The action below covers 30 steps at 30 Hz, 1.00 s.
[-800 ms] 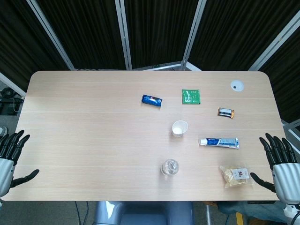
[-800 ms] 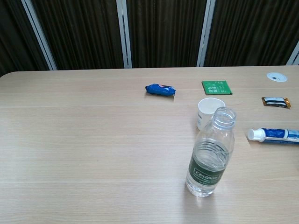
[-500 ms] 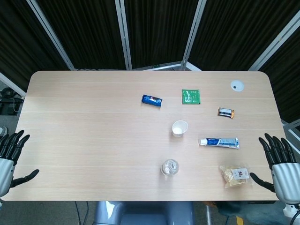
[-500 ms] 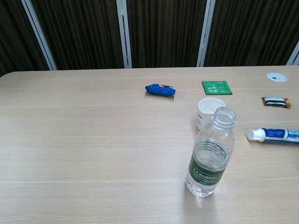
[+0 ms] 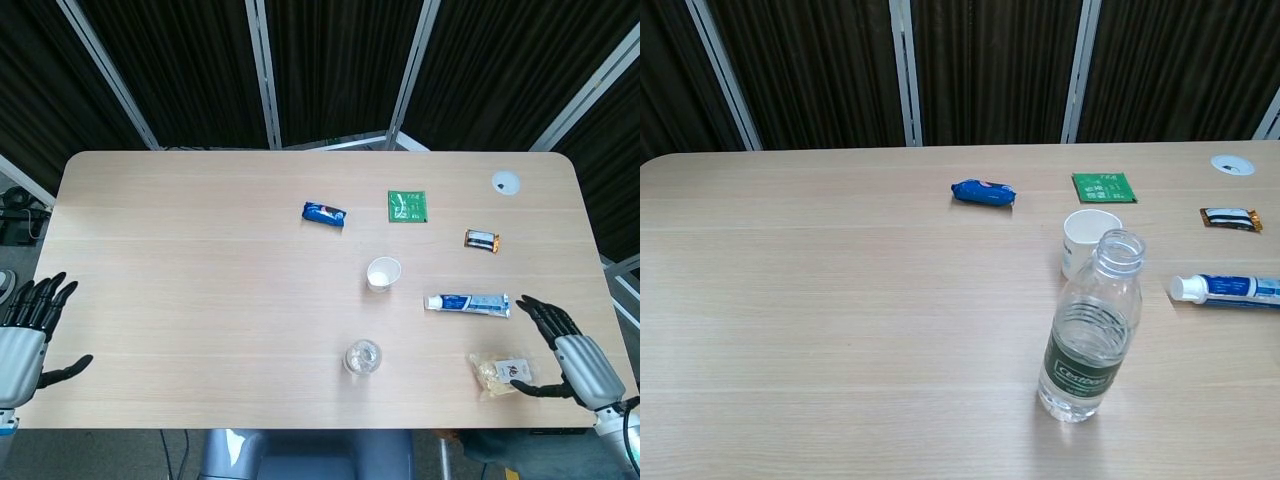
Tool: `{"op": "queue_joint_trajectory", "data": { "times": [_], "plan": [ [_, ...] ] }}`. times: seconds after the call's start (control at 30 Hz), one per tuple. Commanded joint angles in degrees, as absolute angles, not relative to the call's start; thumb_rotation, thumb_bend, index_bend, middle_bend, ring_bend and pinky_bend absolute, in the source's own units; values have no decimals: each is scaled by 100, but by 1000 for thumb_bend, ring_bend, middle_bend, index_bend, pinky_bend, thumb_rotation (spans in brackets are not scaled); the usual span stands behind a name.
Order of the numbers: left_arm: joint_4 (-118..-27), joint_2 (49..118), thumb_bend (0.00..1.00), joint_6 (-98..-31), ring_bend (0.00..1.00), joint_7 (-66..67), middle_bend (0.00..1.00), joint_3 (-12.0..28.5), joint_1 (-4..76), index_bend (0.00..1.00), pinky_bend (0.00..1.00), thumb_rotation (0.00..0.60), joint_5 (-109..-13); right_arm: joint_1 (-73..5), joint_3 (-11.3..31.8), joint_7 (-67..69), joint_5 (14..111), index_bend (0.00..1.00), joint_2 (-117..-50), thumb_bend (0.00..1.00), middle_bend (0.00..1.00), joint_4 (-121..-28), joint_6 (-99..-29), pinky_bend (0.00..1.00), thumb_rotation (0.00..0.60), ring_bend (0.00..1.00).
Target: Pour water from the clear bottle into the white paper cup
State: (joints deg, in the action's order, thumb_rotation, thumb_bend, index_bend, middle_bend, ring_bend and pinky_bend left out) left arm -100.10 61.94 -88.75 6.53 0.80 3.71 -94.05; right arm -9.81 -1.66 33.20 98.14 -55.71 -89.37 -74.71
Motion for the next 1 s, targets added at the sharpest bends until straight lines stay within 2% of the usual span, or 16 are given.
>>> {"op": "queue_joint_trajectory", "data": {
  "times": [0.03,0.23,0.47,1.0],
  "plan": [
    [-10036,6270,0,-8850,0,809,0,101,391,5,0,600,-9378,-1870,-721,5479,10783,0,-6220,0,0,-7154,-6765,0,600,0],
    [-10061,6379,0,-8780,0,1058,0,95,416,5,0,600,-9349,-2315,-913,5849,11224,0,-6777,0,0,-6739,-6626,0,600,0],
    [-10005,6439,0,-8643,0,1123,0,142,469,5,0,600,-9151,-2763,-861,5704,11205,0,-7428,0,0,-6647,-6285,0,600,0],
    [-9930,6436,0,-8509,0,1040,0,199,554,9,0,600,-8933,-3354,-584,4829,10611,0,-8054,0,0,-7408,-5917,0,600,0]
  ]
}}
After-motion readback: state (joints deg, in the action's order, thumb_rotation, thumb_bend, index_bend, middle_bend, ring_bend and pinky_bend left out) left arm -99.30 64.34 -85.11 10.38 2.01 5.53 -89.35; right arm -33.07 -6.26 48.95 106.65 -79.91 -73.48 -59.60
